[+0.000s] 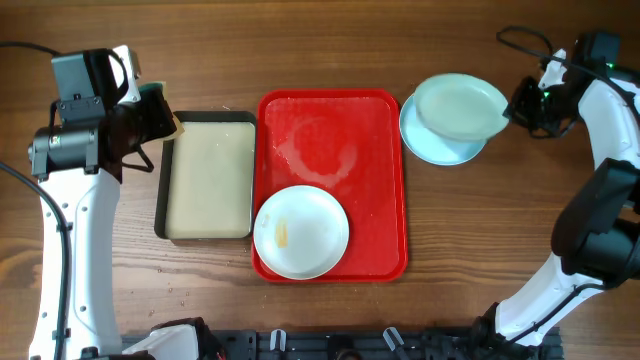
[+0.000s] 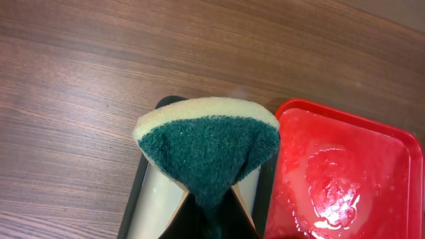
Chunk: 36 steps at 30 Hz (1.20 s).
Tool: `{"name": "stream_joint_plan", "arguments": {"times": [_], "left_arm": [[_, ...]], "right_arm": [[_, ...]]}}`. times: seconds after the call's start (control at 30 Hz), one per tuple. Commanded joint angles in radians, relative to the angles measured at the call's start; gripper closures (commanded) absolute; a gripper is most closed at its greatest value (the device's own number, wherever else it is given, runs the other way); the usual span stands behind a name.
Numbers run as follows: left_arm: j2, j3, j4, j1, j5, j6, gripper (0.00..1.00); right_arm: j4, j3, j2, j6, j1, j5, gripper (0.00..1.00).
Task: Clean dirty plates on tray and stack at the side
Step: 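Stack the pale blue plate on the plate right of the red tray, then move the right gripper to the last white plate and grasp its rim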
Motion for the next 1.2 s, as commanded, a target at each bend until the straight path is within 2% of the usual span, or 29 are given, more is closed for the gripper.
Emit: {"name": "stream_joint_plan", "arguments": {"times": [0.0, 0.1, 0.13, 0.17, 0.2, 0.23, 0.33, 0.43, 0.5, 0.57, 0.8, 0.9, 1.1, 1.13, 1.17], "left_arm": [[0.004, 0.003, 0.007, 0.005, -0.005, -0.003, 0.95], [0.004, 0.003, 0.006, 0.005, -0.005, -0.003, 0.95], [0.004, 0.003, 0.007, 0.005, -0.005, -0.003, 0.95], [0.004, 0.003, 0.007, 0.005, -0.005, -0.003, 0.95], [0.004, 0.003, 0.006, 0.005, -0.005, -0.003, 0.95], [0.004, 0.003, 0.006, 0.005, -0.005, -0.003, 0.95], [0.005, 0.003, 0.008, 0.005, -0.005, -0.003, 0.95], [0.027, 0.003, 0.029, 0.003, 0.001, 0.009, 0.96], [0.064, 0.003, 0.030, -0.001, 0.096, 0.079, 0.96], [0.107, 0.003, 0.029, -0.014, 0.119, 0.080, 0.96], [0.278, 0.003, 0.027, -0.087, 0.118, 0.079, 0.95], [0.302, 0.002, 0.011, -0.087, 0.118, 0.077, 0.95], [0.303, 0.002, 0.011, -0.087, 0.118, 0.077, 0.95], [0.303, 0.002, 0.011, -0.087, 0.118, 0.077, 0.95], [0.303, 0.002, 0.011, -0.087, 0.118, 0.077, 0.95]], "right_arm": [[0.016, -0.053, 0.012, -0.021, 0.047, 0.065, 0.96], [0.014, -0.070, 0.014, -0.023, 0.086, 0.121, 0.95], [0.014, -0.071, 0.014, -0.023, 0.096, 0.121, 0.86], [0.014, -0.071, 0.014, -0.021, 0.103, 0.121, 0.65], [0.015, -0.071, 0.014, -0.021, 0.107, 0.120, 0.51], [0.013, -0.071, 0.014, -0.021, 0.109, 0.111, 0.44], [-0.008, -0.071, 0.014, -0.100, 0.137, 0.026, 0.38], [-0.013, -0.071, 0.014, -0.134, 0.189, 0.004, 0.38], [-0.024, -0.071, 0.014, -0.164, 0.244, -0.097, 0.39], [-0.043, -0.071, 0.014, -0.180, 0.298, -0.135, 0.39], [-0.160, -0.073, 0.014, -0.204, 0.595, -0.118, 0.47], [-0.177, -0.092, 0.014, -0.199, 0.711, -0.040, 0.52], [-0.021, -0.253, 0.015, -0.173, 0.862, -0.027, 0.54], [0.012, -0.286, 0.014, -0.173, 0.876, -0.027, 0.59], [0.031, -0.307, 0.015, -0.173, 0.886, -0.027, 0.69]]}}
